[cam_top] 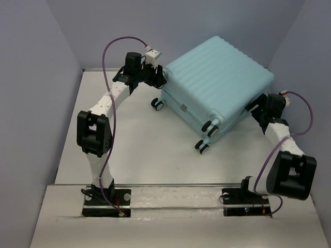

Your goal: Pack the luggage

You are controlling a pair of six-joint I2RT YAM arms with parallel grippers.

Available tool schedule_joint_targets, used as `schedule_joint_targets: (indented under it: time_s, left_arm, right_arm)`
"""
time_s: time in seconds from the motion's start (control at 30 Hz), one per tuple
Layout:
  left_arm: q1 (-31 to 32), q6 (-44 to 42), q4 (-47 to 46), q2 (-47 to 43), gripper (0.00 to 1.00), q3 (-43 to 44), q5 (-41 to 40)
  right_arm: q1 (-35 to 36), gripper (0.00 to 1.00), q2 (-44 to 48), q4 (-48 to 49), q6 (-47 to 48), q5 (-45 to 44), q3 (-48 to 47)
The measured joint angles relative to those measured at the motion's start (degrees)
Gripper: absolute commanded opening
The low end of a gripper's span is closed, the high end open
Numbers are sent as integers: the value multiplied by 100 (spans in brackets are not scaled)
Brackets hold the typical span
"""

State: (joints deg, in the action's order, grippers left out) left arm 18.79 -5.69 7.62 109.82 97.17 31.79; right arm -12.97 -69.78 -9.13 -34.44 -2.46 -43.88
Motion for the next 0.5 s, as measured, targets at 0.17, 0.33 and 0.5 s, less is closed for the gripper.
schedule_joint_targets:
  time_s: [0.17, 0.33, 0.5]
  left_arm:
    - [-20, 107, -190, 0, 6, -173, -33]
    - [-52, 575, -911, -308, 6, -1012, -94]
    - [-83, 1102, -1412, -1165, 6, -2177, -549]
  right_arm:
    - [74, 83, -1499, 603, 310, 354, -1102]
    - [229, 84, -1821, 109, 695, 304, -1659]
    - [507, 84, -2295, -57, 813, 431, -2221]
